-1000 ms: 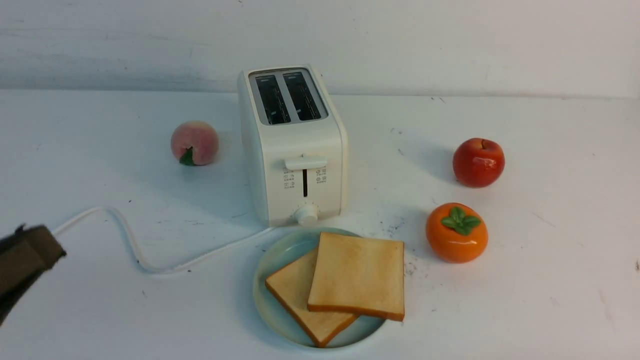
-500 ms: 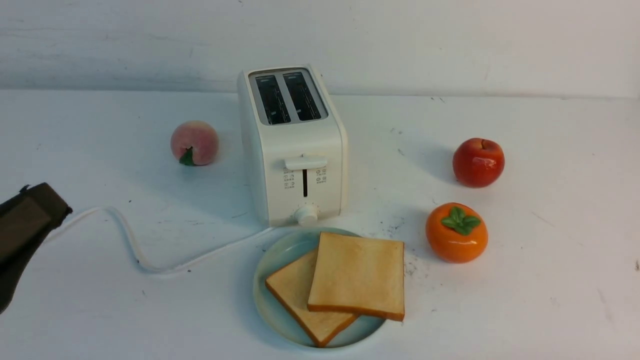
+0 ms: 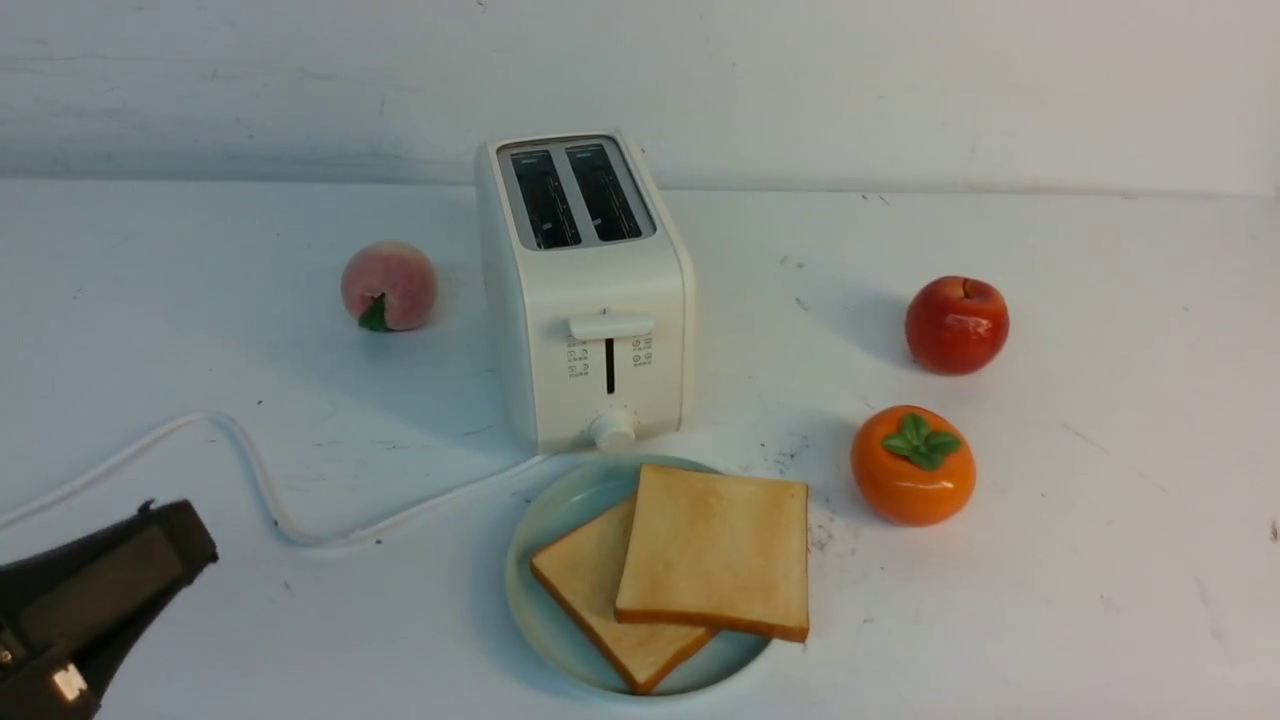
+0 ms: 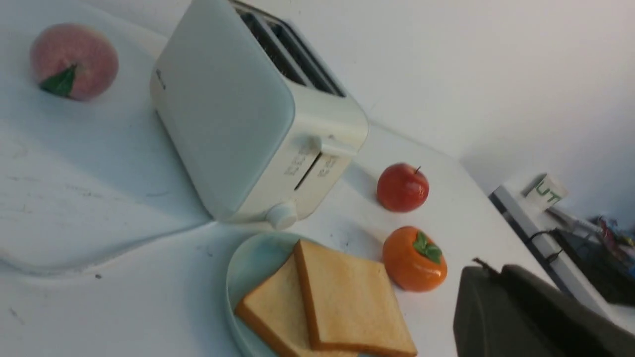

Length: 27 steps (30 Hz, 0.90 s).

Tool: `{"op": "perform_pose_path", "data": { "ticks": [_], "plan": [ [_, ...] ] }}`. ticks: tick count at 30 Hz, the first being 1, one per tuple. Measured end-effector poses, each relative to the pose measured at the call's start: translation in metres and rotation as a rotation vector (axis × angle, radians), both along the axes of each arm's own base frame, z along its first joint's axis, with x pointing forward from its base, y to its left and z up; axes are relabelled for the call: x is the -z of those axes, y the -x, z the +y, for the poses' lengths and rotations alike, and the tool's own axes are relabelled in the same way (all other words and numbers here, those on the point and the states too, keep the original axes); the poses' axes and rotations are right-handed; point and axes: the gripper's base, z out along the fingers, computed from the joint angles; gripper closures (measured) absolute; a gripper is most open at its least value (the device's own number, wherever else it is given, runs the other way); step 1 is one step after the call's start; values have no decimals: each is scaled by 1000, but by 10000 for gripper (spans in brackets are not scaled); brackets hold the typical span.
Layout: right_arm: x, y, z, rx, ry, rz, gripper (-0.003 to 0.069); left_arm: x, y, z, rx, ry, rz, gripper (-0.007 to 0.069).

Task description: Take toasted bread from bread machine on white table place on plate.

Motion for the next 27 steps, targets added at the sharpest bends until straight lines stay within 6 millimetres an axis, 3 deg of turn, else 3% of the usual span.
{"op": "perform_pose_path", "data": {
  "ticks": [10, 19, 23, 27],
  "plan": [
    [0, 0, 0, 0, 0, 0, 531, 17, 10, 11, -45, -156, -66, 592],
    [0, 0, 0, 0, -1, 1, 523, 76, 26, 39, -353, -233, -75, 587],
    [0, 0, 0, 0, -1, 1, 517, 100, 30, 41, -389, -201, -45, 586],
    [0, 0, 0, 0, -1, 1, 513, 108, 31, 41, -383, -217, 29, 582]
  ]
}}
